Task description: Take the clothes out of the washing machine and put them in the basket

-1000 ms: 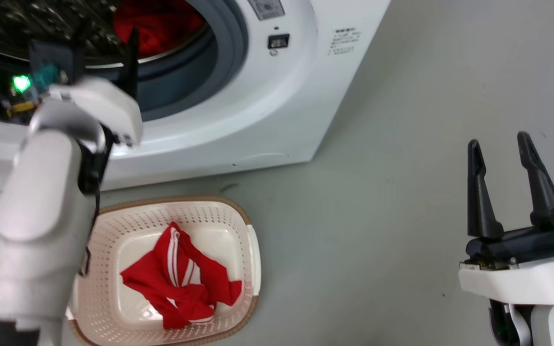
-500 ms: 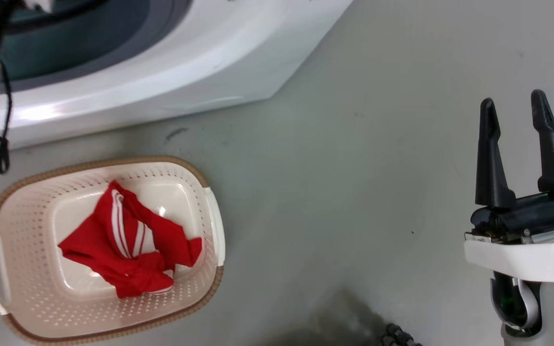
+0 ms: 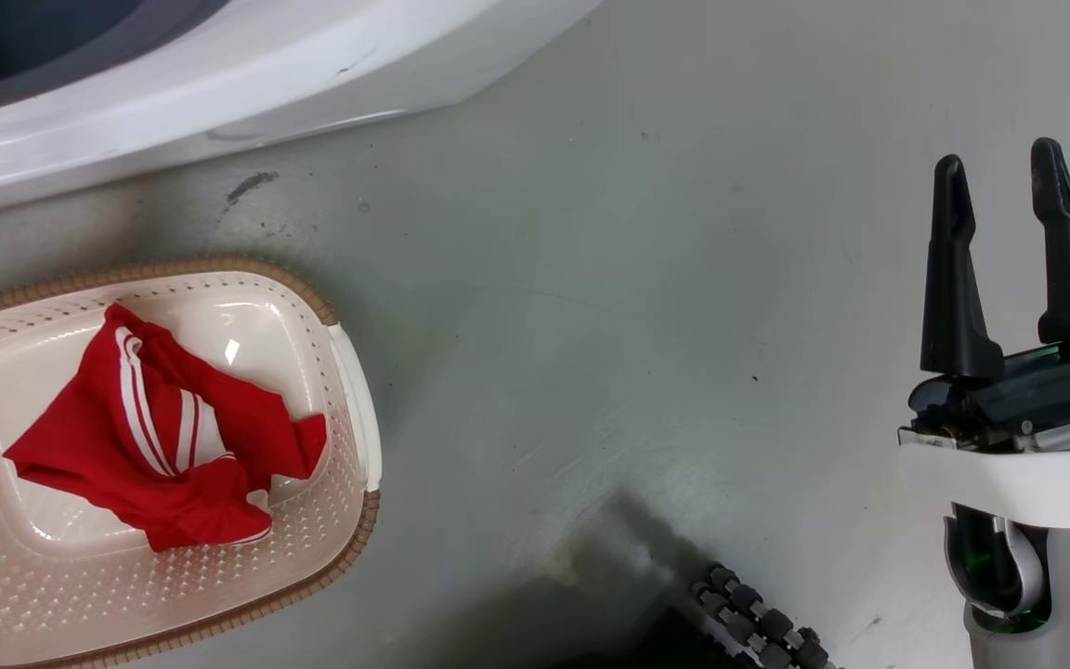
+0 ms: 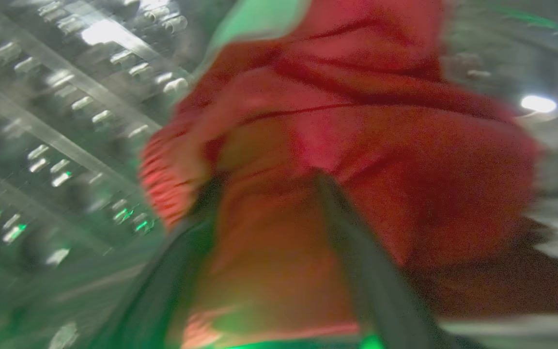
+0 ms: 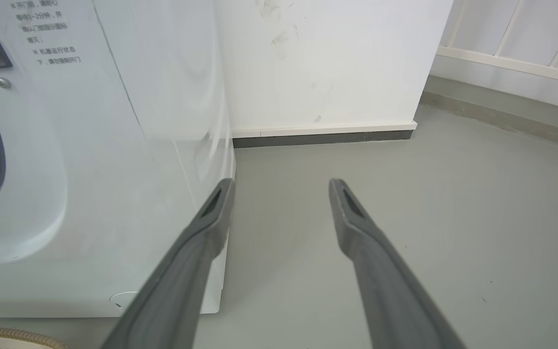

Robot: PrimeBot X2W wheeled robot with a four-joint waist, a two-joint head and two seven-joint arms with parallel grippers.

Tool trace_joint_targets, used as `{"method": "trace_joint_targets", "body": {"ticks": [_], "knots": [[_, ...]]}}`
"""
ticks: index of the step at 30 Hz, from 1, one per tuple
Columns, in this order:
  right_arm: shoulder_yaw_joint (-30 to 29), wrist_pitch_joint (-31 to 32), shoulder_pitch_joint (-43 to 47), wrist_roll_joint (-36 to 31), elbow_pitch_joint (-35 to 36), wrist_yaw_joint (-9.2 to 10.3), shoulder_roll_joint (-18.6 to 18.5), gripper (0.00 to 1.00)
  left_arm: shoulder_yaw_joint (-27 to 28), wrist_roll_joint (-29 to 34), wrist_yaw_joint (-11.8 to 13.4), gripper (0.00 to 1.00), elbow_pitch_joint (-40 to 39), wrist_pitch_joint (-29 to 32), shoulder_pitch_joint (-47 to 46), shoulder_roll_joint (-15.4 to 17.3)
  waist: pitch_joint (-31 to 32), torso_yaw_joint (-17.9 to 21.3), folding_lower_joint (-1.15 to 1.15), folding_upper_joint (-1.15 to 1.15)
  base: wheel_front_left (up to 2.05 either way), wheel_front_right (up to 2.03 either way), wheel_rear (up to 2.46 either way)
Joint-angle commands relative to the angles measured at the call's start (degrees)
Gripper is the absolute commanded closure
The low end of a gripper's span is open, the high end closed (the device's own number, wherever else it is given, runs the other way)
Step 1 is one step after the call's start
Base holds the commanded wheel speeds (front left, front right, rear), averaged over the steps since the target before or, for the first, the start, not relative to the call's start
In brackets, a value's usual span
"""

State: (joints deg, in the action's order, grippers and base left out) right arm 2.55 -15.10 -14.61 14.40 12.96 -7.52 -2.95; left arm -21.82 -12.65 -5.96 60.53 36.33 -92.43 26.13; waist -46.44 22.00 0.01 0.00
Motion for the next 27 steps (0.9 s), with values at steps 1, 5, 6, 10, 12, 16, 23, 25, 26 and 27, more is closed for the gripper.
{"method": "trace_joint_targets", "body": {"ticks": [1, 5, 6, 10, 12, 16, 23, 25, 26, 27], "knots": [[0.01, -0.1, -0.91, 0.3, 0.16, 0.06, 0.14, 0.0, -0.1, 0.08, 0.53, 0.0, 0.94, 0.46, -0.38, 0.14, -0.86, 0.4, -0.01, 0.0, 0.0, 0.0, 0.0], [0.05, -0.1, -1.03, 0.68, 0.2, 0.06, 0.14, 0.0, -0.53, -0.07, 0.99, 0.0, 2.52, 0.53, 0.28, 0.03, -1.59, 0.55, -0.01, 0.0, 0.0, 0.0, 0.0], [0.01, -0.1, -1.06, 0.66, 0.17, 0.06, 0.14, 0.0, -0.66, -0.12, 1.04, 0.0, 2.65, 0.36, 0.45, -0.01, -1.69, 0.52, -0.01, 0.0, 0.0, 0.0, 0.0], [-0.2, -0.1, -1.18, 0.38, 0.01, 0.06, 0.14, 0.0, -0.9, -0.44, 0.93, 1.0, 2.2, -2.36, 0.65, -0.31, -1.9, 0.16, -0.01, 0.0, 0.0, 0.0, 0.0], [-0.21, -0.1, -1.25, 0.12, -0.08, 0.06, 0.14, 0.0, -1.24, -0.28, 0.78, 1.0, 2.11, -3.59, 0.76, -0.23, -1.77, -0.06, -0.01, 0.0, 0.0, 0.0, 0.0], [-0.36, -0.1, -1.46, -0.54, -0.16, 0.06, 0.14, 0.0, -0.85, -1.28, 0.52, 1.0, 1.73, -6.82, 0.54, -0.74, -0.99, -0.68, -0.01, 0.0, 0.0, 0.0, 0.0], [-0.84, -0.1, -0.3, -2.0, -0.63, 0.06, 0.14, 0.0, -1.41, -2.17, -0.43, 1.0, 0.79, -16.55, 3.84, -0.67, 3.09, -2.33, -0.01, 0.0, 0.0, 0.0, 0.0], [-1.07, -0.09, 0.41, -2.75, -0.82, 0.06, 0.13, 0.0, -1.15, -3.22, -0.75, 1.0, 0.44, -20.17, 5.69, -1.2, 4.86, -3.15, -0.01, 0.0, 0.0, 0.0, 0.0], [-1.19, -0.09, 0.77, -3.13, -0.97, 0.06, 0.12, 0.0, -1.13, -3.8, -0.96, 1.0, 0.22, -22.19, 6.86, -1.56, 5.89, -3.66, -0.01, 0.0, 0.0, 0.0, 0.0], [-1.19, -0.09, 1.01, -3.61, -0.99, 0.06, 0.12, 0.0, -1.06, -4.31, -1.0, 1.0, -0.08, -24.02, 7.93, -1.85, 6.77, -4.15, -0.01, 0.0, 0.0, 0.0, 0.0]]}}
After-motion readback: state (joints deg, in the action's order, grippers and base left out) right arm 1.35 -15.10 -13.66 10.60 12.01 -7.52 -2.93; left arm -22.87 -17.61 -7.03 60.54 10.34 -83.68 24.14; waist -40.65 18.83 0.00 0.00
